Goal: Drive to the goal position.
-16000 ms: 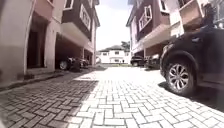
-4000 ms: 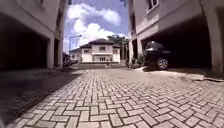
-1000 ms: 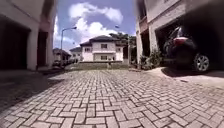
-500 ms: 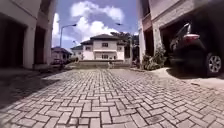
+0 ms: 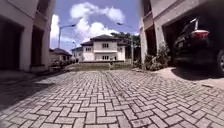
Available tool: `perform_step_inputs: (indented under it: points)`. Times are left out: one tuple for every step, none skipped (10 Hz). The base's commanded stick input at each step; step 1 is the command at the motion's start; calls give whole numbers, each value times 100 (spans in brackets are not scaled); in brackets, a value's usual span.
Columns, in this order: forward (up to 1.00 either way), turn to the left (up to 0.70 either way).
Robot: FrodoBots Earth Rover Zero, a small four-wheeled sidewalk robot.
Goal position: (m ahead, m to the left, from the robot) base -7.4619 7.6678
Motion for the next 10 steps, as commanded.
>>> perform_step_inputs:
  points:
    - [57, 0]
    - [84, 0]
    - [84, 0]
    - [84, 0]
    - [84, 0]
    - [84, 0]
    - [85, 0]
    - [85, 0]
    - [85, 0]
    - [85, 0]
